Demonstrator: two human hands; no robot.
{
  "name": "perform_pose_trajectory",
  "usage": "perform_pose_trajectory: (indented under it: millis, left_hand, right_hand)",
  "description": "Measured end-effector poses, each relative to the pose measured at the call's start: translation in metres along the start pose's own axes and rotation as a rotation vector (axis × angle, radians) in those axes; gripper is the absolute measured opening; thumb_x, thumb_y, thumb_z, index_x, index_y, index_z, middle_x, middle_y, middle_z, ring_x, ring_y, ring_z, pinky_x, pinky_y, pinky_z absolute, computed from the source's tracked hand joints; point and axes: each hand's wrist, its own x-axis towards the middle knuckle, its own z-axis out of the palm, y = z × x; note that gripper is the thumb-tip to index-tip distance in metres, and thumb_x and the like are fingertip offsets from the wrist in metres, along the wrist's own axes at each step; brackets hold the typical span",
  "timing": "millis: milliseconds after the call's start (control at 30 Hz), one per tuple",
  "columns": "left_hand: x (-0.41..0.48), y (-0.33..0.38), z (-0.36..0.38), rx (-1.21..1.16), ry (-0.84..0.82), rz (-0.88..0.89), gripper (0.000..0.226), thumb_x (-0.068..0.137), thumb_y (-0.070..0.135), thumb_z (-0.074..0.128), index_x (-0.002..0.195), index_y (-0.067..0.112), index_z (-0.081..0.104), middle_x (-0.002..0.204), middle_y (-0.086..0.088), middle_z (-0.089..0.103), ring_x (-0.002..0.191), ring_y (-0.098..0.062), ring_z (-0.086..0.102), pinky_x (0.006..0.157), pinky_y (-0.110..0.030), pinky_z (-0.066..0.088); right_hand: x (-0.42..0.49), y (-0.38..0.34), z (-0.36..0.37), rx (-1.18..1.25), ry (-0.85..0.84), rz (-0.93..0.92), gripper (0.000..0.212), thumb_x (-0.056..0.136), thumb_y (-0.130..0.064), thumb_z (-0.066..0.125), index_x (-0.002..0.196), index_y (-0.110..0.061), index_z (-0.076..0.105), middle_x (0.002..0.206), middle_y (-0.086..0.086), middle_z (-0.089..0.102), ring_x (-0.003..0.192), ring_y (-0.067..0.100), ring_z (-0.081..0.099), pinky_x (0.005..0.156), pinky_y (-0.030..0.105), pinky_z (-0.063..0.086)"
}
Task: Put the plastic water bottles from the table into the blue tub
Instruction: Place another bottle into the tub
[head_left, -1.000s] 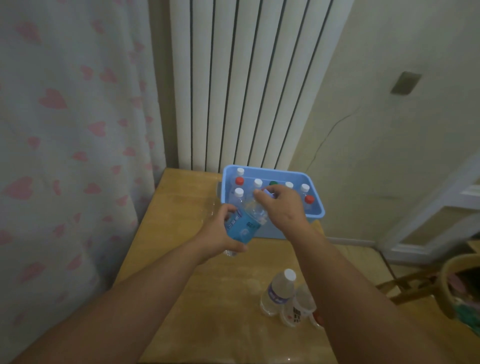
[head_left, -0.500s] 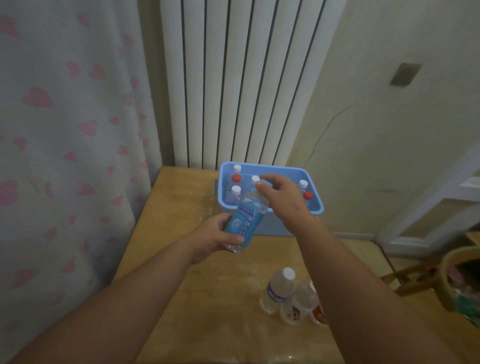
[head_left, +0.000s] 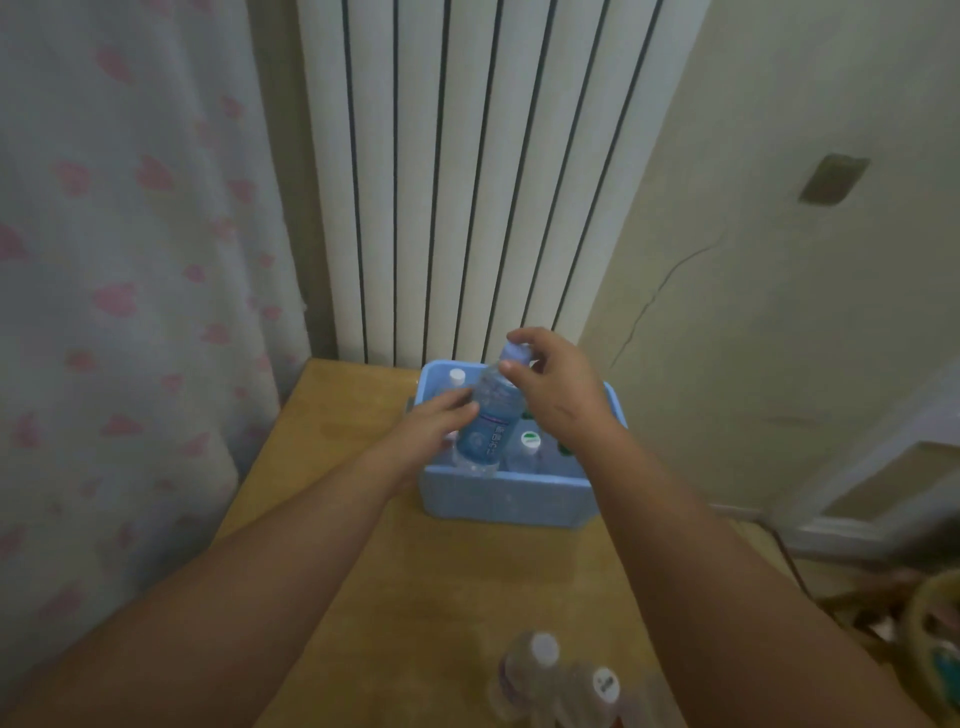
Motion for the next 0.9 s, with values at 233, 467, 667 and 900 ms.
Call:
perform_pose_trajectory:
  millis: [233,467,667,900]
  left_hand:
    - [0.094,0.053,0.020,0.082,0.034,0.068,0.065,0.088,-0.013,0.052,0.144,0.019,0.044,0.135,0.005,0.054,0.125,-0.012,0.049,0.104,-0.035,0.044]
    - [0.161,0.075,0.018,0.378,0.017,0.098,0.059,0.073,0.004,0.076,0.125,0.027,0.059,0.112,0.004,0.067,0.103,-0.011,0.064,0.085,-0.028,0.054]
    - [0.206,0.051,-0.004,0.598,0.041,0.054,0.056,0.069,0.026,0.084,0.119,0.027,0.062,0.103,0.008,0.067,0.095,-0.011,0.064,0.085,-0.033,0.054]
    - [0.245,0.003,-0.020,0.759,0.005,0.011,0.051,0.068,0.036,0.082,0.115,0.031,0.061,0.096,0.009,0.066,0.089,-0.013,0.063,0.075,-0.030,0.052]
  right_hand:
    - [0.081,0.029,-0.029,-0.031,-0.004,-0.023,0.034,0.087,-0.036,0.064,0.120,-0.034,0.058,0.112,-0.008,0.064,0.091,0.013,0.061,0.083,0.034,0.052]
    - [0.135,0.048,-0.014,-0.037,-0.053,-0.008,0.034,0.084,-0.033,0.067,0.117,-0.036,0.059,0.104,-0.008,0.064,0.091,0.016,0.063,0.083,0.037,0.054]
    - [0.164,0.067,0.015,-0.057,-0.077,0.042,0.033,0.083,-0.029,0.069,0.113,-0.037,0.059,0.103,-0.006,0.067,0.090,0.016,0.063,0.077,0.030,0.051]
    - [0.185,0.100,0.059,-0.130,-0.148,0.115,0.033,0.085,-0.024,0.066,0.115,-0.034,0.059,0.102,-0.001,0.066,0.091,0.018,0.061,0.072,0.025,0.042]
